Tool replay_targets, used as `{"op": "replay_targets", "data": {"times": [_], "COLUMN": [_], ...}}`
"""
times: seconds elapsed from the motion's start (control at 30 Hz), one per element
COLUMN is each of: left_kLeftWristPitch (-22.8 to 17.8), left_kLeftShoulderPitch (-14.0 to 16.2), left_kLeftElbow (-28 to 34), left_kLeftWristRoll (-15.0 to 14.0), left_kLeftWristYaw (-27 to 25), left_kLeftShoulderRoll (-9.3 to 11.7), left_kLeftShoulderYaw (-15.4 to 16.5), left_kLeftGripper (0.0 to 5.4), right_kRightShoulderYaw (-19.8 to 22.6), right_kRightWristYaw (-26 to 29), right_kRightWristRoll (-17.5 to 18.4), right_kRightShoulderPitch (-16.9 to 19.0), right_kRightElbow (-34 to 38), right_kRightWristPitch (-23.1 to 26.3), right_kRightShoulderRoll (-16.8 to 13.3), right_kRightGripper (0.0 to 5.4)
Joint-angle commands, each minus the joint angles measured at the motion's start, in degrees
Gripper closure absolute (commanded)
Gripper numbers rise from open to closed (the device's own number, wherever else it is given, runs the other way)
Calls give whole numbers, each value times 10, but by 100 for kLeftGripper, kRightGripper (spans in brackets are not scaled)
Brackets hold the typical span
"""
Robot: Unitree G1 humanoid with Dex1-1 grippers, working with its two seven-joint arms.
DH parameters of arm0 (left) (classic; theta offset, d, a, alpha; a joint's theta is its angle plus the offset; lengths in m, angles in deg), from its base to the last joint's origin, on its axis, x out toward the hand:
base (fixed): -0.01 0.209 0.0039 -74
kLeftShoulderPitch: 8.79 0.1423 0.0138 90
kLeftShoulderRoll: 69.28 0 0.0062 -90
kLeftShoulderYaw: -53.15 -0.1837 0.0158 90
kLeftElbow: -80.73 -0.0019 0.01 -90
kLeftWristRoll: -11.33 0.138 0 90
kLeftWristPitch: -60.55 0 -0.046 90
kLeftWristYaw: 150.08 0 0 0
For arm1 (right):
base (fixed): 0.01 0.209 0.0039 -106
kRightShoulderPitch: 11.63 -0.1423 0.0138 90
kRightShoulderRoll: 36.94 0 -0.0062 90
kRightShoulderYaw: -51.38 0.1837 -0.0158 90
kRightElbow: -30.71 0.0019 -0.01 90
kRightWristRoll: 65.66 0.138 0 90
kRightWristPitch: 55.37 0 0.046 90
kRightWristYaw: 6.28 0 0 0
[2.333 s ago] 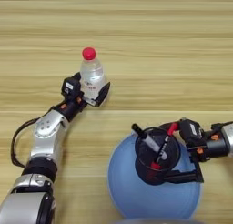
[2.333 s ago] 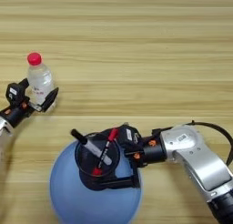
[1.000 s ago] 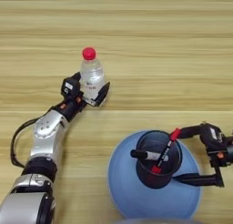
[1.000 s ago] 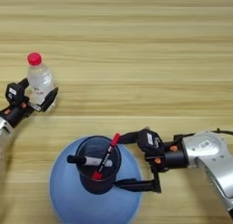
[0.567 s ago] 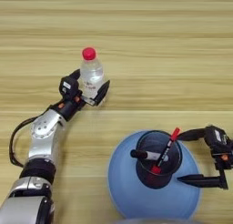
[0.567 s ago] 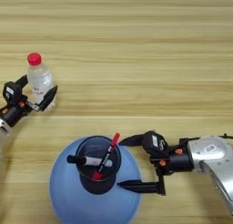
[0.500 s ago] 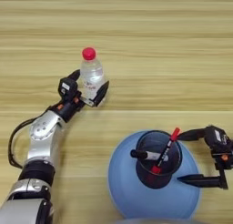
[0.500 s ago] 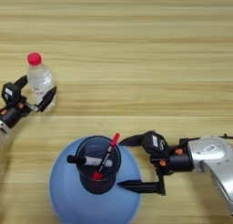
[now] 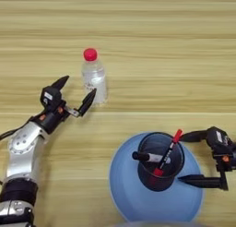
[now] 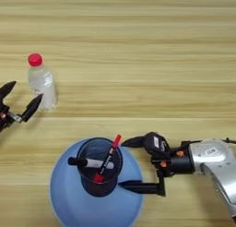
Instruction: Move the objects on the table
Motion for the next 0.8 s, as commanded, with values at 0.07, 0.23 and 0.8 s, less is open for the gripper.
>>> {"op": "replay_targets", "data": {"times": [0.07, 0.23, 0.8], "left_kLeftWristPitch": [-30, -81, -6], "left_kLeftShoulderPitch": [37, 33, -38], "left_kLeftElbow": [79, 162, 99], "left_kLeftWristRoll": [-37, -128, 50], "left_kLeftWristYaw": [-52, -55, 290], "left_kLeftShoulderRoll": [33, 21, -55], "left_kLeftShoulderYaw": [-5, 27, 73], "left_kLeftGripper": [0, 0, 0], "right_kRightShoulderYaw": [-2, -6, -7], "right_kRightWristYaw": [-5, -8, -18], "right_kRightWristRoll": [-12, -21, -39], "right_kRightShoulderPitch": [-11, -19, -26], "right_kRightElbow": [-7, -26, -37], "right_kRightWristPitch": [-7, -14, -24], "right_kRightShoulderRoll": [4, 14, 19], "right_kRightGripper": [3, 3, 3]}}
